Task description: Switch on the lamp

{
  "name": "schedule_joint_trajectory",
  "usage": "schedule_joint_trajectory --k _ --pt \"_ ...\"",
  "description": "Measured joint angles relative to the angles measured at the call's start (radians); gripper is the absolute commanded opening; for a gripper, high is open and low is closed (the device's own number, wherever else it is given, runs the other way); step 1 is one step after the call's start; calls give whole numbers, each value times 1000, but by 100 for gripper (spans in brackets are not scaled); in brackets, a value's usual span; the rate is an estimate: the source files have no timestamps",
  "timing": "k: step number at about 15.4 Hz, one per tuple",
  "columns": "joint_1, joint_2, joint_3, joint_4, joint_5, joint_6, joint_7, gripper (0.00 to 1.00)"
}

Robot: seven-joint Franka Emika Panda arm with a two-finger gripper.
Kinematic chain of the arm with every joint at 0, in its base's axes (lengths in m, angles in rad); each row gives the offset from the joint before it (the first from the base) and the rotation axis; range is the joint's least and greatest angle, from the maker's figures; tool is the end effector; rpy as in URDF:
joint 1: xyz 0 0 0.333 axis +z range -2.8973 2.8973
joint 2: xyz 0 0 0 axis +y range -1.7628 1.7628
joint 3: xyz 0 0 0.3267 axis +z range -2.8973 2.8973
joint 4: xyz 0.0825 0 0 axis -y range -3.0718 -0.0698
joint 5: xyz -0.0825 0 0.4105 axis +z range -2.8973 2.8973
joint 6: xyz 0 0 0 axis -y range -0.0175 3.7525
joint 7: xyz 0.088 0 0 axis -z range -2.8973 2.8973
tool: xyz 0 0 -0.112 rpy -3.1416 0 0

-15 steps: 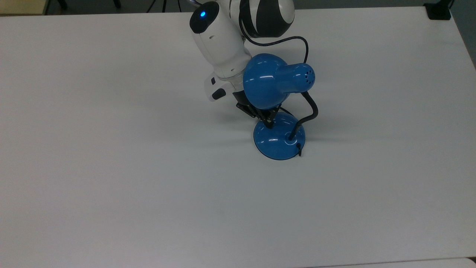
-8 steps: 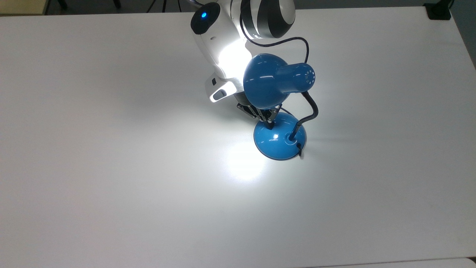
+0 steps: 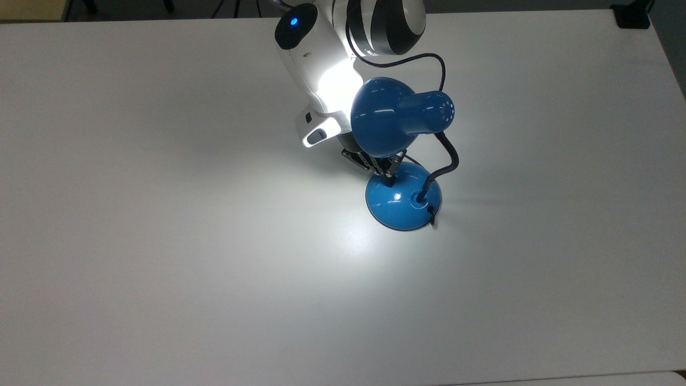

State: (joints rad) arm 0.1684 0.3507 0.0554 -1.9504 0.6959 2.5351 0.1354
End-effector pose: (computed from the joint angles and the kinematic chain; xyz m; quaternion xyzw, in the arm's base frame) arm 0.6459 0.1396 0.3093 -0.9415 0.2167 -0.0643 0.2500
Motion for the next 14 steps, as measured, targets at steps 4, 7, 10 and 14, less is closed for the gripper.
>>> schedule_joint_trajectory --k 4,7,10,14 --pt "-21 -4 -1 11 0 -28 1 0" --pt "-59 -22 -3 26 0 -114 1 0" --pt "-99 -50 -8 31 -19 -210 -1 5" --pt "-188 -98 -15 63 -210 -451 -1 35"
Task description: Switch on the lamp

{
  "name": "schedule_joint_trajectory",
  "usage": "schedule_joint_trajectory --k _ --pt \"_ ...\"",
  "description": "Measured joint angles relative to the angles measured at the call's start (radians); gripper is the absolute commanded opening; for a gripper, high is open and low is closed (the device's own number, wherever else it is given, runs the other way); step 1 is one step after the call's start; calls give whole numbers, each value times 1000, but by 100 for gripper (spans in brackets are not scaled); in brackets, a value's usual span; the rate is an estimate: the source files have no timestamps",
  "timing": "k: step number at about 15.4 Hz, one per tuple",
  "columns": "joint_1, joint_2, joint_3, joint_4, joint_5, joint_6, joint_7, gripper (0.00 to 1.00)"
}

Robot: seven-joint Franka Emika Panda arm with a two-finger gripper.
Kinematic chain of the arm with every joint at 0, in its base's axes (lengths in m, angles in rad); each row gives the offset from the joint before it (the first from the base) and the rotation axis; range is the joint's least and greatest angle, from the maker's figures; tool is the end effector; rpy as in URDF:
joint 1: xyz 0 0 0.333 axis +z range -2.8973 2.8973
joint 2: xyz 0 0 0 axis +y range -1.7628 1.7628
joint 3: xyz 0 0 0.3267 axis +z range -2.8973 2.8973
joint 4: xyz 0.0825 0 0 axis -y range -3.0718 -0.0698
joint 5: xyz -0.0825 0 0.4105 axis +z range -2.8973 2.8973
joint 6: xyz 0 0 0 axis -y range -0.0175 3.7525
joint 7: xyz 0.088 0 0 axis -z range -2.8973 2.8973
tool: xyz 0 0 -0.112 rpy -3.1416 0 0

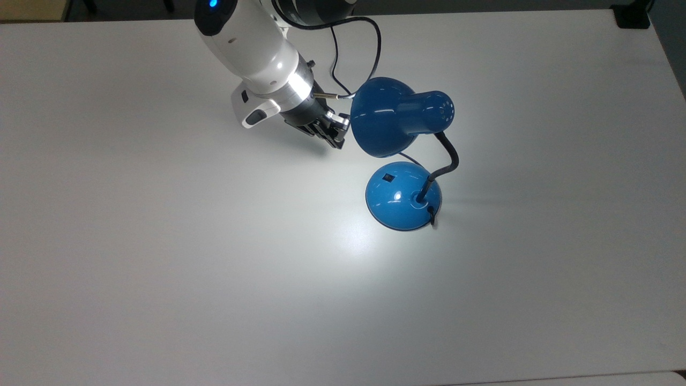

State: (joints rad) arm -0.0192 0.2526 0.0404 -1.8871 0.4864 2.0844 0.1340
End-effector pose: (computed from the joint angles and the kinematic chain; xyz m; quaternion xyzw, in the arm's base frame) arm 0.6363 0.0377 0.3661 -0.9605 0.1790 0.0435 0.2086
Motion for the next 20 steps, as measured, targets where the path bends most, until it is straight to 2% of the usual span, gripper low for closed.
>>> schedule_joint_trajectory --k 1,4,5,11,14,16,20 --pt "-14 -7 -6 11 -58 -49 0 45" --pt "-34 -15 -44 53 -198 -149 -15 90" --pt "-40 -19 -56 69 -234 -170 -35 100" --pt "-56 -104 -116 109 -391 -208 -164 100" --pt "-54 -154 -119 123 -511 -209 -213 100" --pt "-53 -170 -119 163 -539 -222 -235 100" --pt "-53 -176 -119 246 -545 -268 -261 100"
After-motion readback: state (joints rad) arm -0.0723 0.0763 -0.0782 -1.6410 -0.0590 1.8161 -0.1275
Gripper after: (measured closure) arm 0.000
